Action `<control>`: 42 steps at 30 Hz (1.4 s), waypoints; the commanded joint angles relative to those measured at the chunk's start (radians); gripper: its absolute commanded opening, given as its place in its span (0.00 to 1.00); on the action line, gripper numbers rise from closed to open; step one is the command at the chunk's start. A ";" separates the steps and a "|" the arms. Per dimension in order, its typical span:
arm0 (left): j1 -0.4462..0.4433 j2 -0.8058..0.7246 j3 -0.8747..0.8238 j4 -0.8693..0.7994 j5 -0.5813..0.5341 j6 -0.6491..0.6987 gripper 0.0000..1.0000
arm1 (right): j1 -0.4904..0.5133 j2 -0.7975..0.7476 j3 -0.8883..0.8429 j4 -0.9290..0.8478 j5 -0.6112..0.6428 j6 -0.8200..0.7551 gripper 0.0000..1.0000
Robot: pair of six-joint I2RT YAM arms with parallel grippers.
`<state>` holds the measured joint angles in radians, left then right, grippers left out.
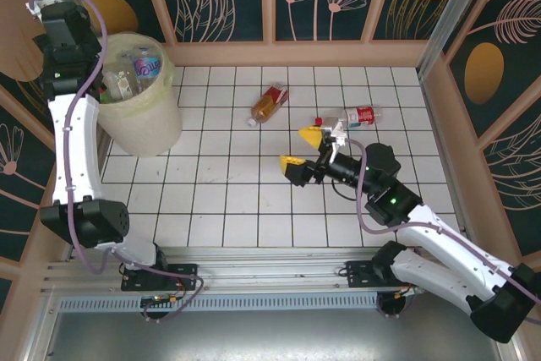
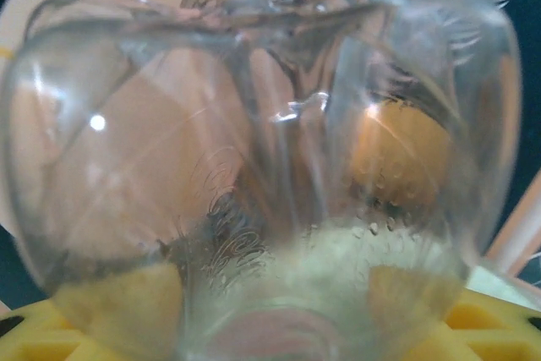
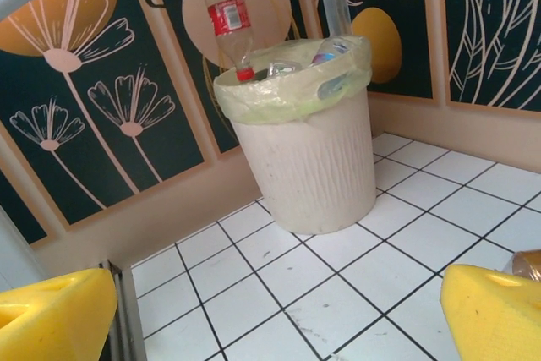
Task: Put the plastic bottles in the bin
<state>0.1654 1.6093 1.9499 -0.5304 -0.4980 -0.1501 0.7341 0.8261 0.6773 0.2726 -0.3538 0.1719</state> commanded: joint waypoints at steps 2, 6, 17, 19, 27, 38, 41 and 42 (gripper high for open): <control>0.038 0.071 0.031 -0.063 0.035 -0.063 0.63 | -0.008 0.017 -0.005 -0.007 0.049 0.031 0.99; 0.063 0.126 0.038 -0.115 0.087 -0.112 0.64 | -0.012 0.033 -0.003 -0.011 0.055 0.040 0.99; 0.106 0.189 0.041 -0.200 0.194 -0.195 0.72 | -0.027 0.108 0.014 -0.015 0.088 0.054 0.99; 0.106 0.180 0.040 -0.201 0.197 -0.200 0.79 | -0.032 0.118 0.014 -0.016 0.094 0.055 0.99; 0.106 0.067 0.029 -0.154 0.249 -0.213 0.99 | -0.063 0.214 0.058 -0.045 0.196 0.093 0.97; 0.105 -0.275 -0.309 0.114 0.475 -0.168 0.99 | -0.126 0.449 0.232 -0.161 0.335 0.236 0.93; 0.072 -0.371 -0.420 0.181 0.607 -0.170 0.99 | -0.138 0.507 0.276 -0.195 0.380 0.278 0.90; 0.038 -0.390 -0.439 0.179 0.617 -0.155 0.99 | -0.144 0.525 0.289 -0.206 0.399 0.283 0.90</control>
<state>0.2527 1.2510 1.5707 -0.4309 -0.0277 -0.3374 0.6041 1.3167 0.9169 0.1173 -0.0288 0.3950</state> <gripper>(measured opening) 0.985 0.900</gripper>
